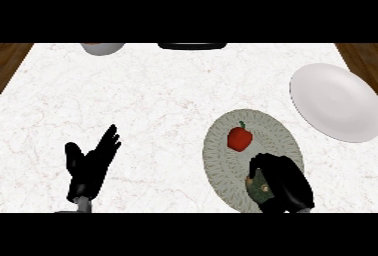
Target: Pick the squash from the placemat and place it in the plate
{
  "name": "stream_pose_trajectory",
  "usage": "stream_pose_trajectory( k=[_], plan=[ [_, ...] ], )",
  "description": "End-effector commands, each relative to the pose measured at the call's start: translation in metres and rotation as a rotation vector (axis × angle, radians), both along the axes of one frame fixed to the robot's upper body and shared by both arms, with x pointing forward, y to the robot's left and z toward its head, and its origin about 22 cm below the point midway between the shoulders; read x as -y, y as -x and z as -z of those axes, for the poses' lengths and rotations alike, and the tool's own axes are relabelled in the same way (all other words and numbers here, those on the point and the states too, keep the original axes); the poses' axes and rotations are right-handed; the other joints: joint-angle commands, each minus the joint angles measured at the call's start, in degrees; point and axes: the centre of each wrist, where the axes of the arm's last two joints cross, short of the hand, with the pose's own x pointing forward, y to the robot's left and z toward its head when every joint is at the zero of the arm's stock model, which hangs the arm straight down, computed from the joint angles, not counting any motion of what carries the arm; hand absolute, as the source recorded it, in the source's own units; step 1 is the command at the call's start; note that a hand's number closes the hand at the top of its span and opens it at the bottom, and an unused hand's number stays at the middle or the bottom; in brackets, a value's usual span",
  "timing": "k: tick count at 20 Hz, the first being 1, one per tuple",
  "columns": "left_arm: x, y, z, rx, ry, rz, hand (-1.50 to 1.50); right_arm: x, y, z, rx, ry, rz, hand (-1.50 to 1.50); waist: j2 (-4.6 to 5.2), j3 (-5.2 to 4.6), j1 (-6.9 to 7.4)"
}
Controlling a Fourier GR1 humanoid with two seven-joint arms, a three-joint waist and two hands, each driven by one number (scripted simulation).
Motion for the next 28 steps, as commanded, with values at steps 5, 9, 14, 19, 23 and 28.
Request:
stream_pose_trajectory(
  k=[5,9,14,19,23,28],
  plan=[
    [-0.014,0.003,0.01,0.003,0.004,-0.009,0.0,-0.035,0.036,-0.036,0.34,-0.27,0.049,1.5,0.15,0.22,-0.5],
    [-0.001,0.002,0.006,0.002,0.014,-0.003,0.0,-0.017,0.048,-0.059,0.494,-0.328,0.132,1.5,0.17,0.24,-0.42],
    [0.005,0.008,-0.001,-0.015,0.022,0.0,0.0,-0.008,0.052,-0.063,0.569,-0.467,0.318,1.5,0.2,0.28,-0.15],
    [0.005,0.006,-0.002,-0.009,-0.003,0.003,0.0,0.029,0.033,-0.068,0.572,-0.601,0.422,1.5,0.4,0.28,0.21],
    [0.004,-0.008,-0.01,0.007,0.019,0.011,0.0,0.075,0.011,-0.057,0.655,-0.716,0.487,1.5,0.48,0.34,0.17],
    [-0.003,-0.001,0.0,0.002,0.015,0.011,0.0,0.123,-0.033,-0.031,0.706,-0.612,0.533,1.5,0.53,0.29,0.66]
  ],
)
